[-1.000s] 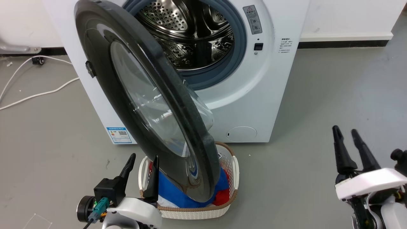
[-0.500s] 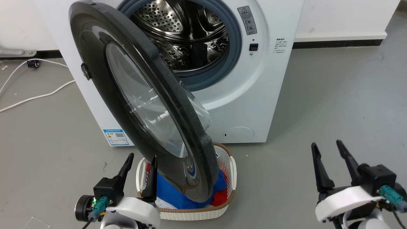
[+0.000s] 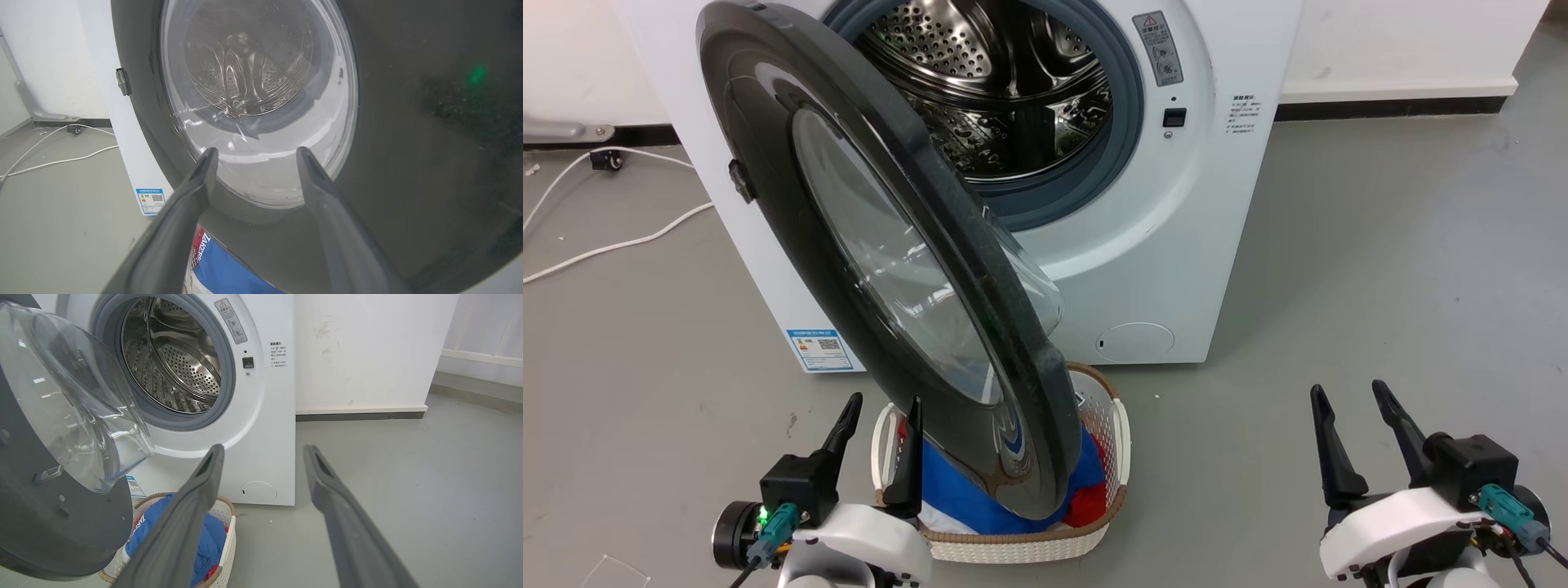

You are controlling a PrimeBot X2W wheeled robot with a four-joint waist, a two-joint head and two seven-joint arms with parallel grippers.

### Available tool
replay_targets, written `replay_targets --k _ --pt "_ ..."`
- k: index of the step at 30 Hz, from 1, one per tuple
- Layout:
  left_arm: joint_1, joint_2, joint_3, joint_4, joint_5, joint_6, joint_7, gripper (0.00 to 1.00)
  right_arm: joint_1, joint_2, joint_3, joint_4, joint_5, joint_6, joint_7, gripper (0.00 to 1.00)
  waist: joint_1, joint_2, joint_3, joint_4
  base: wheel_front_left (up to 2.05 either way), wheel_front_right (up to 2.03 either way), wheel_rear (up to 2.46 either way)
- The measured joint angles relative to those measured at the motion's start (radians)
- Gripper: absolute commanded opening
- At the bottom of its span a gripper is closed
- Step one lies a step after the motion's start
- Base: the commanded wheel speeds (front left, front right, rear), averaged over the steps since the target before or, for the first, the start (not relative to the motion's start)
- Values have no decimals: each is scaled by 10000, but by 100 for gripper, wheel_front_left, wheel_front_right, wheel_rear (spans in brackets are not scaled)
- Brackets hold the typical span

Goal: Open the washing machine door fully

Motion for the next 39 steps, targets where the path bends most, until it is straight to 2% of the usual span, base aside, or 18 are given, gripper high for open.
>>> replay_targets --k 5,6,7,8,9,16,22,31,39 --pt "-18 0 25 19 -4 0 0 100 -64 19 25 90 -4 0 -44 100 0 0 20 -29 0 0 0" --pt "-22 0 19 33 -13 0 0 69 -73 25 31 100 -6 0 -58 100 0 0 25 -35 0 0 0" --pt "-24 0 27 56 -17 0 0 30 -74 31 40 111 -12 0 -65 100 0 0 28 -40 0 0 0" --pt "-25 0 23 67 -21 -2 0 30 -75 35 40 123 -35 0 -73 100 0 0 30 -45 0 0 0" --pt "-31 0 27 67 -48 -2 0 0 -80 36 40 128 -48 0 -79 100 0 0 36 -50 0 0 0" --pt "-30 0 27 -67 -125 15 0 0 -112 58 54 134 -180 0 -174 100 0 0 86 -42 0 0 0" --pt "-74 -2 176 -905 -263 199 0 0 -116 77 -21 132 -272 0 -169 100 0 0 50 56 0 0 0" --pt "-509 4 94 -3814 -184 500 0 0 -101 100 -134 86 -295 0 -153 100 1 0 -64 211 0 0 0" --pt "-1217 0 -1223 -6140 -286 587 224 0 -94 113 -186 44 -295 0 -113 100 0 0 -79 289 0 0 0"
